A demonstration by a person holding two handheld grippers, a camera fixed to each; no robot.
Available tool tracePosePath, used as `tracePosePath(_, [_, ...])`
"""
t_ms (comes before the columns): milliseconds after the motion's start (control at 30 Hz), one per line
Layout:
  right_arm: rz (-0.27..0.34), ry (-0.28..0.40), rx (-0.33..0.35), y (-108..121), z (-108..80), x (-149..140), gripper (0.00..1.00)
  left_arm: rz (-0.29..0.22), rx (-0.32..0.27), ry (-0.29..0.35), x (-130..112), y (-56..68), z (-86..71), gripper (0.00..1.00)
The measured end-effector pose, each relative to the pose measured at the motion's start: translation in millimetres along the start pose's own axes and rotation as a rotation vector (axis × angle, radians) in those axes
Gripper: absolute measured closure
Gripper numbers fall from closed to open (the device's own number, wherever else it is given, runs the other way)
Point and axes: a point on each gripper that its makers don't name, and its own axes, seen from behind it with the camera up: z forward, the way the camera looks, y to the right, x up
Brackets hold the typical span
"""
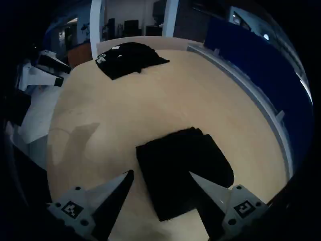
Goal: Fold towel
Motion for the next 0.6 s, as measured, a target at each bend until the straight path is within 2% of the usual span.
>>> tracePosePath(300, [0.097, -0.025, -0.04, 5.3, -15.7, -30.8, 0.04, 0.003, -0.004, 0.001, 3.0, 3.0, 1.5, 0.05])
tracePosePath(600, [0.16, -0.057, -0.074, 8.0, -28.1, -60.4, 0.07, 0.004, -0.008, 0.0, 2.8, 6.0, 3.9, 0.05])
